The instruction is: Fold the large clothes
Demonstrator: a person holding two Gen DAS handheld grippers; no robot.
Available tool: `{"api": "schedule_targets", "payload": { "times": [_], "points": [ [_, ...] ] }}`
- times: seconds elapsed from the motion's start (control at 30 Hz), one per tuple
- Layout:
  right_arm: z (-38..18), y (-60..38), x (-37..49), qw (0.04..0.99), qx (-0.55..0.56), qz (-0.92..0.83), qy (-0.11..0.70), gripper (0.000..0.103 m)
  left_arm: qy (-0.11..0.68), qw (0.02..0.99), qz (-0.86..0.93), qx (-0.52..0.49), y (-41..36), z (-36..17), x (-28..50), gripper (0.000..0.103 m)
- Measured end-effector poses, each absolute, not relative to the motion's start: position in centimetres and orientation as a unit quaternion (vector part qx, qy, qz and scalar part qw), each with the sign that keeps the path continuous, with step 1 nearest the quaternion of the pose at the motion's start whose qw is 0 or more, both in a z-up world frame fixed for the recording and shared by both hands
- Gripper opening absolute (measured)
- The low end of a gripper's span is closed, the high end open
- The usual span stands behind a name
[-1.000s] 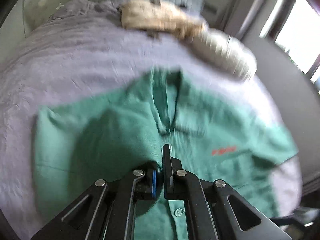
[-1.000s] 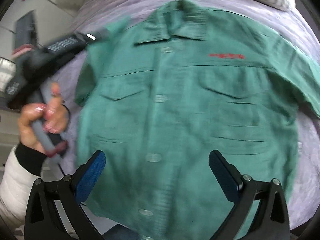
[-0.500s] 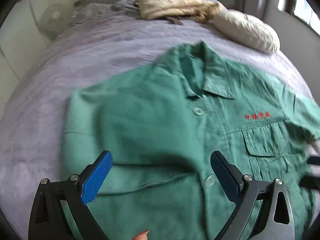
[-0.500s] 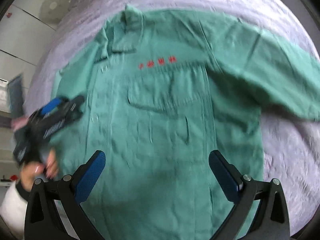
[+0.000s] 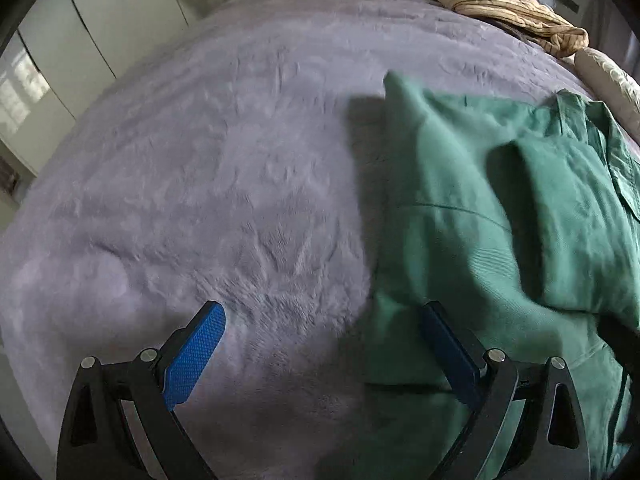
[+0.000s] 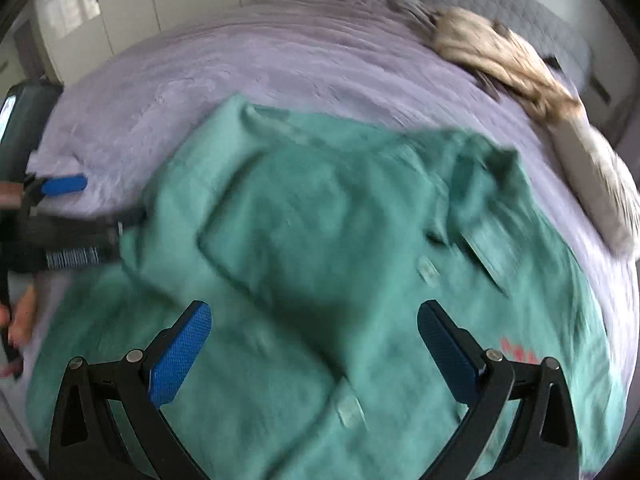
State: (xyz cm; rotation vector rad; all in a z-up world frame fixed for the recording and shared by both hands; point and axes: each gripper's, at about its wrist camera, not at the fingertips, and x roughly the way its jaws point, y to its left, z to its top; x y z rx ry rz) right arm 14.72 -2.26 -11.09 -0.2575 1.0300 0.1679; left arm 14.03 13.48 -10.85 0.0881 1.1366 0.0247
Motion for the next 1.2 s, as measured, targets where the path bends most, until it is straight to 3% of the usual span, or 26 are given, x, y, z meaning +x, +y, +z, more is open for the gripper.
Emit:
{"api": "schedule_targets", "payload": {
  "times": [0.17, 0.2, 0.23, 0.27, 0.47, 0.53, 0.67, 0.7, 0.73, 0.77, 0.97, 1.0, 1.03, 1.07, 1.1, 1.2],
  "points": [
    [-14.5, -0.3, 16.9, 0.846, -0.172, 0.053, 0.502, 0.100, 0.535, 0.845, 0.012, 0.026, 14.2, -11.7, 13.5, 0.099],
    [-14.0, -0.6, 16.6, 0.854, -0.170, 0.054, 0.488, 0.076, 0.534, 0.845, 0.011, 0.026, 14.0, -11.8, 13.6, 0.099],
    [-13.4, -1.3, 16.2, 0.860, -0.165, 0.046, 0.481, 0.014, 0.534, 0.845, 0.010, 0.027, 14.1, -11.9, 13.6, 0.099],
    [-12.4, -2.6, 16.2, 0.866, -0.136, 0.040, 0.479, 0.000, 0.532, 0.846, 0.009, 0.030, 14.1, -12.0, 13.6, 0.099],
    [-7.7, -17.9, 13.0, 0.879, 0.186, -0.062, 0.434, 0.001, 0.534, 0.845, 0.005, 0.032, 13.7, -11.8, 13.6, 0.099],
    [-8.4, -22.5, 11.5, 0.854, 0.272, -0.079, 0.438, 0.008, 0.536, 0.844, 0.002, 0.035, 13.6, -11.7, 13.8, 0.099],
    [-7.7, -20.3, 11.4, 0.856, 0.230, -0.027, 0.463, 0.014, 0.532, 0.845, 0.005, 0.052, 13.1, -11.6, 14.0, 0.099],
    [-7.5, -18.5, 12.1, 0.858, 0.220, 0.001, 0.464, 0.042, 0.531, 0.846, 0.009, 0.055, 12.9, -11.7, 14.0, 0.099],
    [-7.5, -16.4, 13.1, 0.859, 0.213, 0.029, 0.464, 0.080, 0.530, 0.846, 0.012, 0.056, 12.8, -11.7, 14.0, 0.099],
    [-7.5, -14.3, 14.0, 0.861, 0.204, 0.046, 0.464, 0.089, 0.529, 0.847, 0.015, 0.057, 12.7, -11.6, 14.0, 0.099],
    [-11.9, -2.4, 20.3, 0.855, 0.026, 0.033, 0.516, 0.088, 0.534, 0.845, 0.011, 0.040, 13.2, -11.8, 14.1, 0.099],
    [-13.2, -1.2, 20.8, 0.850, -0.017, 0.008, 0.527, 0.078, 0.533, 0.845, 0.011, 0.040, 13.2, -11.8, 14.0, 0.099],
    [-13.8, -1.0, 20.6, 0.851, -0.045, -0.006, 0.523, 0.047, 0.532, 0.846, 0.010, 0.042, 13.2, -11.8, 14.0, 0.099],
    [-13.6, -1.5, 20.2, 0.857, -0.042, -0.001, 0.513, 0.031, 0.531, 0.846, 0.009, 0.042, 13.2, -11.8, 14.0, 0.099],
    [-12.7, -2.6, 19.7, 0.861, -0.017, 0.006, 0.508, 0.021, 0.530, 0.847, 0.007, 0.040, 13.3, -11.8, 14.0, 0.099],
    [-9.5, -8.5, 17.9, 0.876, 0.090, 0.014, 0.475, 0.021, 0.533, 0.845, 0.001, 0.036, 13.5, -11.9, 14.1, 0.099]
  ]
}}
